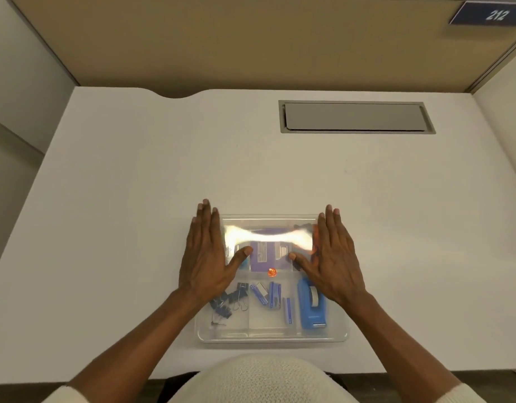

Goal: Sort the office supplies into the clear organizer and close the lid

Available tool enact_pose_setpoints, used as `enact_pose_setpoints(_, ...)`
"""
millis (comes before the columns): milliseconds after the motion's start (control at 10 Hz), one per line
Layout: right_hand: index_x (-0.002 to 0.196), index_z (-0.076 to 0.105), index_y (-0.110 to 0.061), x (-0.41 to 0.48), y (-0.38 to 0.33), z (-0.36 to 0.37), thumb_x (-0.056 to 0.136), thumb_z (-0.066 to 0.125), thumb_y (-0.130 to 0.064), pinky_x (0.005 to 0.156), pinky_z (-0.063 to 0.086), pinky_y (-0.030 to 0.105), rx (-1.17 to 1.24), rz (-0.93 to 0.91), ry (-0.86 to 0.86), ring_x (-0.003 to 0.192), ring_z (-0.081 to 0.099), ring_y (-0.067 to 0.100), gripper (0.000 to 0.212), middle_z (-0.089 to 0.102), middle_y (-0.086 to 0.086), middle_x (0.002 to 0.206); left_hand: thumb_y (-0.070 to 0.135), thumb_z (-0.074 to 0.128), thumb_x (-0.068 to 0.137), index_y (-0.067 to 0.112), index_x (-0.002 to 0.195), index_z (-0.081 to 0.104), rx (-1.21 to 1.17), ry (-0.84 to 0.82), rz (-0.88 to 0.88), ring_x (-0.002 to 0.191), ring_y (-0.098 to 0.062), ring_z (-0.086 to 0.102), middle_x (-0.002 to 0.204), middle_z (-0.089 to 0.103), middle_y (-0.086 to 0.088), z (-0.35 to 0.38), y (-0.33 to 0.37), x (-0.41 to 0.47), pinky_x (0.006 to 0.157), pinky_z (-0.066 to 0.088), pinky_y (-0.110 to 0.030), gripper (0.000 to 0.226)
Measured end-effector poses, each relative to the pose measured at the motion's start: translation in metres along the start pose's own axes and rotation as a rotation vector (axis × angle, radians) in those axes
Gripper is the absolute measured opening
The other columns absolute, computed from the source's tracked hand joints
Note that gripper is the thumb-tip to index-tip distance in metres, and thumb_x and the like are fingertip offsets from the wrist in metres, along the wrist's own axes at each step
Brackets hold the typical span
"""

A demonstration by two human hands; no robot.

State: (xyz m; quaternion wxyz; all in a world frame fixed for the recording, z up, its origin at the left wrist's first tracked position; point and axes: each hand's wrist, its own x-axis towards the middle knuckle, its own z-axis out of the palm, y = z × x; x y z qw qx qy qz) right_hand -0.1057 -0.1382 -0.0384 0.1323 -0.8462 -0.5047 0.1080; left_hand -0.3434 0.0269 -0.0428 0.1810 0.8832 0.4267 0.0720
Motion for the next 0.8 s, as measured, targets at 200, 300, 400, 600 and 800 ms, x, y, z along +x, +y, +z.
enact_pose_setpoints(200, 0.164, -0.005, -0.018, 0.001, 0.009, 0.013, 0.092, 0.037, -0.081, 0.129, 0.013, 0.047, -0.007, -0.025, 0.021, 0.161, -0.008, 0.02, 0.105, -0.012, 0.002, 0.174, 0.089, 0.034, 0.087, 0.013, 0.166, -0.004, 0.062, -0.022, 0.045, 0.163, -0.02, -0.005, 0.175, -0.01, -0.004, 0.018, -0.01, 0.007, 0.131, 0.013, -0.044, 0.115)
enact_pose_setpoints(300, 0.165, -0.004, -0.018, 0.003, 0.011, 0.017, 0.092, 0.036, -0.081, 0.129, 0.009, 0.045, -0.004, -0.022, 0.023, 0.161, -0.007, 0.021, 0.105, -0.011, 0.002, 0.174, 0.091, 0.036, 0.084, 0.015, 0.166, -0.004, 0.049, -0.026, 0.039, 0.163, -0.02, -0.005, 0.175, -0.009, -0.002, 0.021, -0.01, 0.008, 0.13, 0.013, -0.043, 0.118)
enact_pose_setpoints(400, 0.165, -0.003, -0.017, 0.004, 0.014, 0.021, 0.092, 0.037, -0.081, 0.129, 0.01, 0.047, -0.007, -0.034, 0.029, 0.161, -0.006, 0.022, 0.105, -0.009, 0.003, 0.174, 0.09, 0.036, 0.085, 0.014, 0.166, -0.003, 0.051, -0.029, 0.047, 0.163, -0.021, -0.004, 0.175, -0.008, -0.003, 0.023, -0.011, 0.008, 0.131, 0.013, -0.044, 0.117)
enact_pose_setpoints(600, 0.165, -0.003, -0.016, 0.004, 0.013, 0.016, 0.09, 0.032, -0.084, 0.129, 0.014, 0.056, -0.098, -0.022, 0.003, 0.161, -0.009, 0.022, 0.106, -0.011, 0.004, 0.174, 0.089, 0.022, 0.088, 0.013, 0.165, -0.006, 0.106, -0.048, 0.063, 0.162, -0.022, -0.009, 0.175, -0.012, -0.005, 0.017, -0.009, 0.007, 0.132, 0.007, -0.046, 0.112)
enact_pose_setpoints(800, 0.165, 0.006, -0.016, 0.003, 0.0, -0.008, 0.086, 0.025, -0.087, 0.13, 0.008, 0.053, 0.009, -0.007, 0.007, 0.161, -0.011, 0.021, 0.108, -0.009, 0.005, 0.174, 0.092, 0.021, 0.085, 0.011, 0.165, -0.007, 0.144, -0.045, 0.075, 0.161, -0.026, -0.015, 0.173, -0.018, -0.009, 0.003, -0.006, 0.007, 0.132, 0.005, -0.05, 0.117)
